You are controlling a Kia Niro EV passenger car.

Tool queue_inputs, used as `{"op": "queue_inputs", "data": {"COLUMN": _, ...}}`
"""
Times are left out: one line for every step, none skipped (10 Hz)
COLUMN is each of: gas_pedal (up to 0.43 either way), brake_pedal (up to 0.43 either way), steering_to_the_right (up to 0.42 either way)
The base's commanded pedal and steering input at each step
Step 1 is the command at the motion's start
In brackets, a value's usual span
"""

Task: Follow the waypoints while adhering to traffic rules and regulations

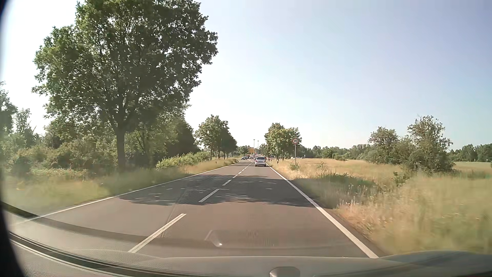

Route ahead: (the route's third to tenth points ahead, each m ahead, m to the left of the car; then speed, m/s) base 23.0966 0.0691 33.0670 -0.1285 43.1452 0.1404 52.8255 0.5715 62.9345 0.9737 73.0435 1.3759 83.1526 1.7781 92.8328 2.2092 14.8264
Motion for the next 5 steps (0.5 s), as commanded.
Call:
{"op": "queue_inputs", "data": {"gas_pedal": 0.0, "brake_pedal": 0.159, "steering_to_the_right": -0.002}}
{"op": "queue_inputs", "data": {"gas_pedal": 0.0, "brake_pedal": 0.159, "steering_to_the_right": -0.001}}
{"op": "queue_inputs", "data": {"gas_pedal": 0.0, "brake_pedal": 0.159, "steering_to_the_right": -0.001}}
{"op": "queue_inputs", "data": {"gas_pedal": 0.0, "brake_pedal": 0.159, "steering_to_the_right": -0.002}}
{"op": "queue_inputs", "data": {"gas_pedal": 0.0, "brake_pedal": 0.165, "steering_to_the_right": -0.002}}
